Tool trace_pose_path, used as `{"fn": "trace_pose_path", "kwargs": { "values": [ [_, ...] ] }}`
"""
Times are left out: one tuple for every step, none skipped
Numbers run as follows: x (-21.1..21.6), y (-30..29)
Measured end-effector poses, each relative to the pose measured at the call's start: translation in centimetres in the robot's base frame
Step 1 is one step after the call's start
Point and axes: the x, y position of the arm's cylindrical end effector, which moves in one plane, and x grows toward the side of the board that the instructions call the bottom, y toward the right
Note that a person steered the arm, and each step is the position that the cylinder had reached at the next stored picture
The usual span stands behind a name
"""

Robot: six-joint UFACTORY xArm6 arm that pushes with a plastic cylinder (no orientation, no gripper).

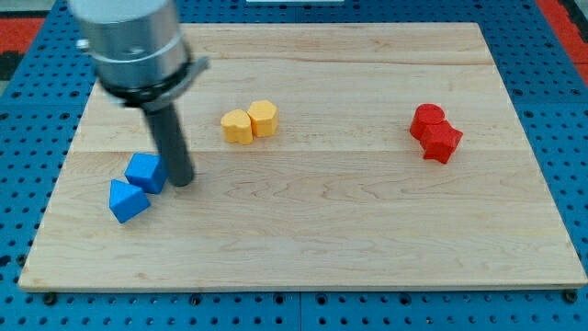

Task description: Push the blue triangle to the left of the yellow heart

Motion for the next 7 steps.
{"fn": "trace_pose_path", "kwargs": {
  "values": [
    [-0.2,-5.1],
    [-1.2,-4.1],
    [-1.3,1.2],
    [1.7,8.4],
    [8.2,0.4],
    [7.1,-6.4],
    [3.3,-3.9]
  ]
}}
